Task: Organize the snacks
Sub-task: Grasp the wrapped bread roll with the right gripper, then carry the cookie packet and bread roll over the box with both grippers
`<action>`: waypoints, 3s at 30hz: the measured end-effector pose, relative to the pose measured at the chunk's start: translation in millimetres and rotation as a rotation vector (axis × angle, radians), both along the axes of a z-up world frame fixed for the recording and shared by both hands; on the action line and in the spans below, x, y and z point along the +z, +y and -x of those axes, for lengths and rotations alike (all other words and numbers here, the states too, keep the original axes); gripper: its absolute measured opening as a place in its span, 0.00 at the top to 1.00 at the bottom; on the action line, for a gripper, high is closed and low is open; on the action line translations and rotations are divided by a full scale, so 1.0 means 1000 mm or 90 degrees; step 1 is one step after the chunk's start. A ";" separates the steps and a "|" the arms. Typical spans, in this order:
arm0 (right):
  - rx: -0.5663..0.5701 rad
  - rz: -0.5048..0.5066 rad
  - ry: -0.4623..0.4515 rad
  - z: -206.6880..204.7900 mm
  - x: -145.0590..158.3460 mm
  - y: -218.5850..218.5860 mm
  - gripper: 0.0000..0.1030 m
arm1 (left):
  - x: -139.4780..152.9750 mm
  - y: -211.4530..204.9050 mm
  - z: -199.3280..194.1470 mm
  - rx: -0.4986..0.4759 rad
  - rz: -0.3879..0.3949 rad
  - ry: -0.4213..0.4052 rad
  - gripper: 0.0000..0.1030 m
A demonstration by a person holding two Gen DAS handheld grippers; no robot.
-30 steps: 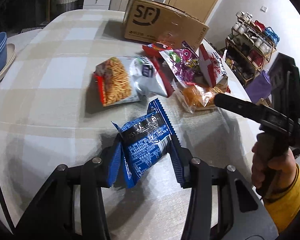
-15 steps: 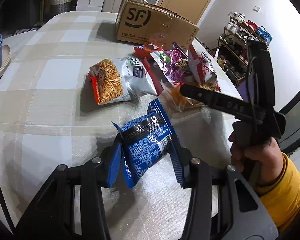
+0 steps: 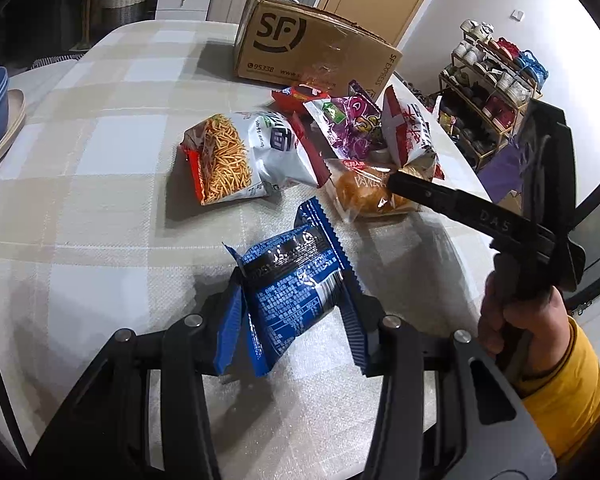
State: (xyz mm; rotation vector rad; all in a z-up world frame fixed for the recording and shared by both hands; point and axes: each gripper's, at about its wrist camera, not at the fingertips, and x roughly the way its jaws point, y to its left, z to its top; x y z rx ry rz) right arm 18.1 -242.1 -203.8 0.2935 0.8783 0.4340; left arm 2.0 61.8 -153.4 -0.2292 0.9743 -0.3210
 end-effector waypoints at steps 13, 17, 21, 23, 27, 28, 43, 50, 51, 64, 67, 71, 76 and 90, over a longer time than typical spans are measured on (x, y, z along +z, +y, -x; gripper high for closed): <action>0.112 0.027 0.011 0.045 0.004 0.022 0.61 | 0.001 0.001 0.003 0.004 -0.006 0.002 0.59; 0.126 0.030 0.011 0.033 0.003 0.026 0.56 | 0.001 0.000 0.005 0.001 -0.006 0.004 0.59; 0.131 0.007 0.027 0.015 -0.002 0.024 0.55 | -0.001 0.000 0.006 0.002 -0.005 0.008 0.59; 0.130 0.022 0.025 0.008 0.001 0.025 0.55 | -0.002 0.001 0.006 0.003 -0.007 0.010 0.59; 0.155 0.074 -0.014 0.009 0.017 0.029 0.55 | -0.004 0.006 0.008 0.010 -0.008 0.015 0.59; 0.171 0.093 -0.029 0.012 0.023 0.032 0.55 | -0.005 0.007 0.008 0.013 -0.008 0.016 0.59; 0.374 0.269 -0.057 -0.021 0.026 0.104 0.49 | -0.008 0.012 0.008 0.025 -0.002 0.021 0.59; 0.388 0.251 -0.010 -0.029 0.015 0.106 0.51 | -0.008 0.015 0.007 0.032 0.002 0.024 0.59; 0.391 0.250 -0.001 -0.027 0.012 0.108 0.52 | -0.008 0.015 0.007 0.031 0.001 0.025 0.59; 0.323 0.129 0.029 -0.012 0.009 0.066 0.63 | 0.000 0.012 0.014 0.029 -0.005 0.013 0.59; 0.293 0.075 0.028 -0.005 0.015 0.047 0.63 | 0.003 0.014 0.015 0.031 -0.005 0.010 0.59; 0.268 0.017 0.008 0.006 0.034 0.027 0.63 | 0.009 0.014 0.017 0.032 -0.007 0.002 0.59; 0.231 -0.051 -0.034 0.019 0.069 0.002 0.63 | 0.028 0.012 0.016 0.020 -0.012 -0.016 0.59; 0.159 -0.177 -0.157 -0.002 0.190 -0.034 0.63 | 0.151 0.009 -0.036 0.013 -0.035 -0.174 0.59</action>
